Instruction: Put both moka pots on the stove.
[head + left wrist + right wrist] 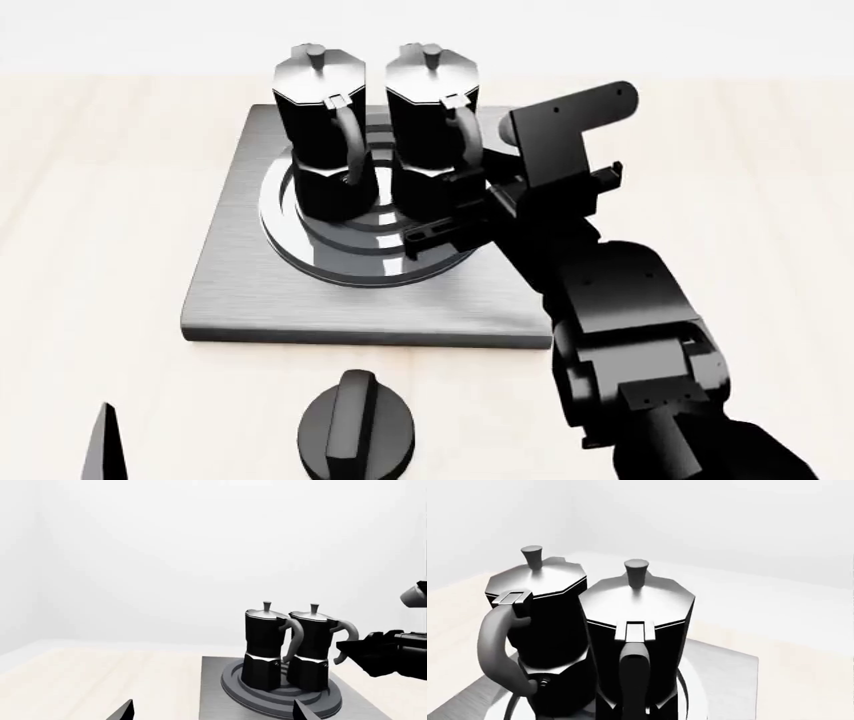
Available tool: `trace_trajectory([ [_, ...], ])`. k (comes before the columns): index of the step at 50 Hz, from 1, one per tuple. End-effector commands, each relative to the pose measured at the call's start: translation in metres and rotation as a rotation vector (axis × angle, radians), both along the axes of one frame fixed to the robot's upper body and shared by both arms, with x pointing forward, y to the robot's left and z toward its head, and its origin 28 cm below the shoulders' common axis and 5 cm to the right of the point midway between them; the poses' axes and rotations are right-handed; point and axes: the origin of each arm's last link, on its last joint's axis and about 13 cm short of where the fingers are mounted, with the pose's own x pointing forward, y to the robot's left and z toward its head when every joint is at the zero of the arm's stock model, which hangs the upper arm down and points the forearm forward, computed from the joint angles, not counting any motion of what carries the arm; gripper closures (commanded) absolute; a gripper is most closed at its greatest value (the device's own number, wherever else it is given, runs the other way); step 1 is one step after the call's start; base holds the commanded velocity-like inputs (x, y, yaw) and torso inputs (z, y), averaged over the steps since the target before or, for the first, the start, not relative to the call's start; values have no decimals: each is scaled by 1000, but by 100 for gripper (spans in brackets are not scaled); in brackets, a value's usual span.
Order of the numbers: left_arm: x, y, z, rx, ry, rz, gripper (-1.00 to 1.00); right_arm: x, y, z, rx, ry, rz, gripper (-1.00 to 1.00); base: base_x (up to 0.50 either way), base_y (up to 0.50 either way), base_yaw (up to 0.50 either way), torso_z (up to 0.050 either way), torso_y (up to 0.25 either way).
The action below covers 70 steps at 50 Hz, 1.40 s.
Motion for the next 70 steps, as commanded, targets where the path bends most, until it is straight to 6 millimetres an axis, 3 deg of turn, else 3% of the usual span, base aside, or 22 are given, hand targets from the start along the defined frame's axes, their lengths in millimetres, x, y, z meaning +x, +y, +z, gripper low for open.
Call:
trace_trajectory([
  [1,0,0,1,-1,-1,-1,-100,-1,4,-6,24,5,-1,100,0,0,0,0,0],
  [15,0,-1,0,1,0,-5,-100,-2,3,-8,17,15,-2,100,1,0,0,0,0],
  [16,0,-1,-1,1,1,-4,-100,-2,3,-7,19,10,-1,-100,0,0,3,0,0],
  [26,1,-1,-2,-1,4,-2,-100,0,2,2,64,-36,13,-100,0,0,0,0,0],
  [29,1,-1,-3,2,7,-6,-100,-9,-1,10,83,-81,10,-100,0,0,0,0,0],
  [37,1,-2,-2,6,4,-5,-100,-77,1,47,187,-300,15,-100,0,0,0,0,0],
  [44,0,-3,-1,7,3,-9,-100,-121,3,59,249,-447,-5,-100,0,0,0,0,0],
  [46,-1,-2,0,6,1,-6,-100,-128,6,56,90,-533,-117,-100,0,0,0,0,0],
  [52,0,-2,0,4,0,-4,-100,-145,4,49,6,-606,-225,-100,0,0,0,0,0],
  [61,-1,-3,-1,5,-1,-7,-100,-170,-9,39,-19,-647,-335,-100,0,0,0,0,0],
  [70,-1,-3,0,7,-3,-9,-100,-179,-15,26,-36,-622,-353,-100,0,0,0,0,0],
])
